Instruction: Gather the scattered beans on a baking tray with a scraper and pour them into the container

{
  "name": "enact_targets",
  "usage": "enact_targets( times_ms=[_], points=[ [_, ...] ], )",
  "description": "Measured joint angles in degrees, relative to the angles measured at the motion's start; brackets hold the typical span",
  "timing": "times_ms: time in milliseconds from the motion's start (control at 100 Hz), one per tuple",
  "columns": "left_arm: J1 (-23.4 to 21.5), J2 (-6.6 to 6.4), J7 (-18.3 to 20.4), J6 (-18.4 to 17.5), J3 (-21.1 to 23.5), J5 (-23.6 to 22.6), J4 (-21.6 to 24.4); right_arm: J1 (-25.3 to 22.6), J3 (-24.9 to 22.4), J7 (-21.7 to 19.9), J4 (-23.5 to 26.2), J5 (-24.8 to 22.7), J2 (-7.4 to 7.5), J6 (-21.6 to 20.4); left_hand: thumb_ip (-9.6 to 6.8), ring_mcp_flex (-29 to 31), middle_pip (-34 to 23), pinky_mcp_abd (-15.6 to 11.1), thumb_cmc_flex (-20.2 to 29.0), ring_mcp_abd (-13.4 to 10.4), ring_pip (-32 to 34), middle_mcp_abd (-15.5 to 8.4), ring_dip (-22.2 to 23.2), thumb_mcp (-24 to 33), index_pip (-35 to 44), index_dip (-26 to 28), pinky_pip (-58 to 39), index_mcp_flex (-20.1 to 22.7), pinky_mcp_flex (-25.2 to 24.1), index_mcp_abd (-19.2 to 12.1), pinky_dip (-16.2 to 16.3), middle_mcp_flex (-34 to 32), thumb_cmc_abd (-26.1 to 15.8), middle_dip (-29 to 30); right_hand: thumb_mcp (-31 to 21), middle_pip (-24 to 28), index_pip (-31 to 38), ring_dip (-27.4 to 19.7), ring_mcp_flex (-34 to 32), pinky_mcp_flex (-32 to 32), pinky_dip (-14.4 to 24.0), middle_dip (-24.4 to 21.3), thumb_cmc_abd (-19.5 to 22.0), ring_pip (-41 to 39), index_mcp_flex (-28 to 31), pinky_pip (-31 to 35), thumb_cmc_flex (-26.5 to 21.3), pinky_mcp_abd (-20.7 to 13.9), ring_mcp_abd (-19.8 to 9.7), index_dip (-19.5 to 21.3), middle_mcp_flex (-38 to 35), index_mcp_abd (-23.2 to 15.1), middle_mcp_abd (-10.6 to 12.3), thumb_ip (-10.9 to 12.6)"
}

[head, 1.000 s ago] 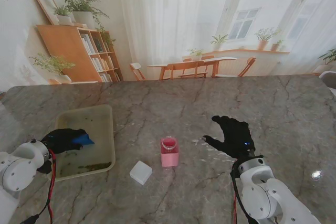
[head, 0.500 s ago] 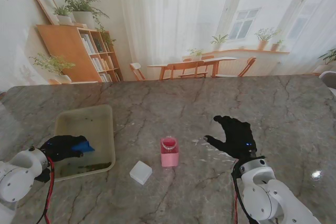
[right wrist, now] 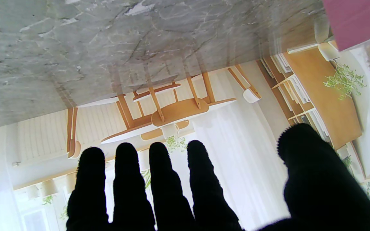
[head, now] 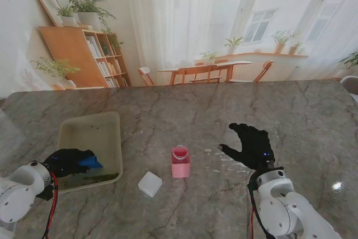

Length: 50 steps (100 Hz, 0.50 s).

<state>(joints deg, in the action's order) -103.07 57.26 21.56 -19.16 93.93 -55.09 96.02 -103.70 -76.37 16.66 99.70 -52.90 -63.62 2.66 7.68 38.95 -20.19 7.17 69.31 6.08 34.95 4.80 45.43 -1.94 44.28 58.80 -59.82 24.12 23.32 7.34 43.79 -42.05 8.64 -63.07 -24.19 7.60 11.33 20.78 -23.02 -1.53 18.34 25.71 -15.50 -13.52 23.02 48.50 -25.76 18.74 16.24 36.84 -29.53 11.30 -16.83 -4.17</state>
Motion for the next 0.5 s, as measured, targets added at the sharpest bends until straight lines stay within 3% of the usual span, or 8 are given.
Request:
enact_targets(
  times_ms=[500],
  points=[
    [-3.7, 0.21, 0.4, 1.2, 1.3, -0.1, 3.4, -0.4, -0.4, 0.3, 0.2, 0.0, -0.08, 0.1, 0.0, 0.0, 0.0, 0.0, 0.0, 0.1, 1.5, 0.0, 1.5, 0.1, 0.0, 0.5, -2.5, 0.5, 1.0, 0.0, 1.5, -0.6, 0.6, -0.7, 0.0, 0.0, 0.0, 0.0, 0.0, 0.0, 0.0, 0.0, 0.0, 0.0, 0.0, 0.0, 0.0, 0.0, 0.0, 0.0, 0.0, 0.0, 0.0, 0.0]
  ],
)
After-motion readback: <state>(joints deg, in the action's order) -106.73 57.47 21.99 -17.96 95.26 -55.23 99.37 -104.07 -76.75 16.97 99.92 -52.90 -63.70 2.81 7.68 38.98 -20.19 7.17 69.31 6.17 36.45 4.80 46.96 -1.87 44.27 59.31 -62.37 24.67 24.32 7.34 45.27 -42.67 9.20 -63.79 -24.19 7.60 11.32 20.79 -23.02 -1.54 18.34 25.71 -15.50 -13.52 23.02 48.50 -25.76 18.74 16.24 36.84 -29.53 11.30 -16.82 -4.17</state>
